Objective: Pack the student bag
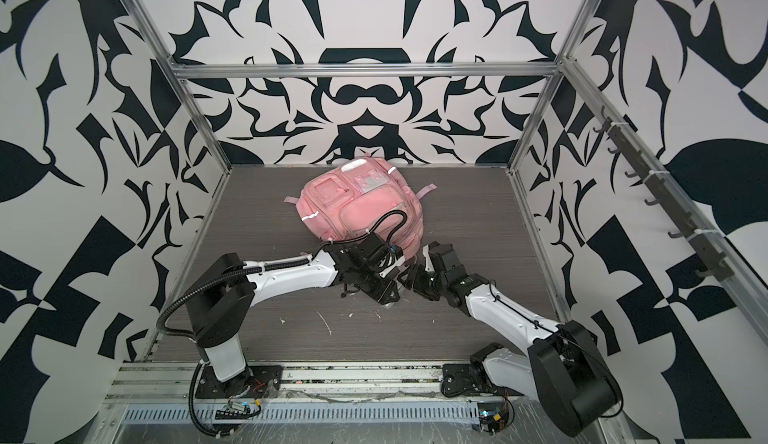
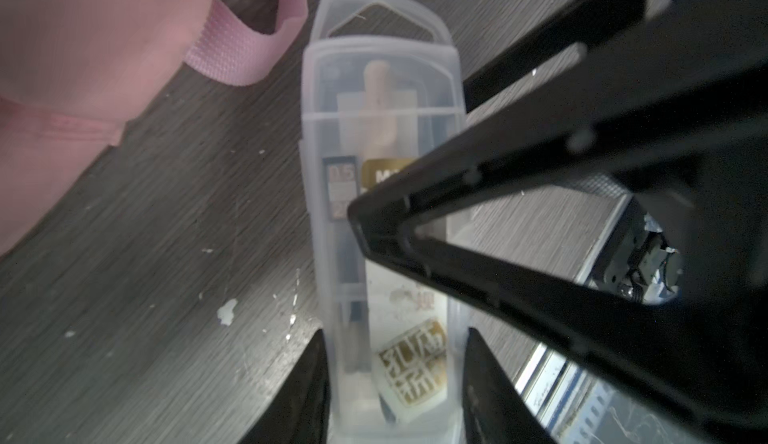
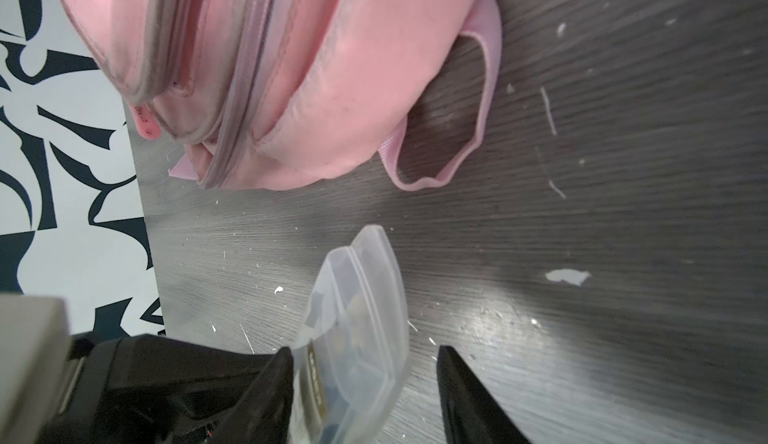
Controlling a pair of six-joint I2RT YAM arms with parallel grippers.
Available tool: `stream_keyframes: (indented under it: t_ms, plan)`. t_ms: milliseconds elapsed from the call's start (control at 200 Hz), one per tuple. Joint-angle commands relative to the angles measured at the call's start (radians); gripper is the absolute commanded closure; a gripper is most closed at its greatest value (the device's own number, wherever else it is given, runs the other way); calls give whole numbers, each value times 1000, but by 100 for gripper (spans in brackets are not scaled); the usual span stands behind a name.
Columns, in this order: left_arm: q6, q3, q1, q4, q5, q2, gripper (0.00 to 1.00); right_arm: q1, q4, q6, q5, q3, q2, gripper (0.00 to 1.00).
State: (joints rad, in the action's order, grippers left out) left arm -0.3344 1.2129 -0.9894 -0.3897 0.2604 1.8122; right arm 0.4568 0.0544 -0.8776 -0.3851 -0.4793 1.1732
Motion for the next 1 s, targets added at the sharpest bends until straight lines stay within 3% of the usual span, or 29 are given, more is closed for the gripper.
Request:
stream_keyframes:
  t_ms: [0,155,490,705,995]
  plan:
    - [-27,-14,22,31,32,-41,60,16,-64,-19,-17,-33,2,45]
    - [-52,-13,44,65,74,-38,59,37,-130,-44,-32,-33,29,51]
    - [-43,-6,49,48,51,-34,55,70,-139,-59,2,-48,53,82]
    - [7,5,96,-15,10,-83,44,64,-85,-27,26,-80,30,86]
    - [139,128,158,-146,-215,-96,44,-14,7,41,35,-151,3,87]
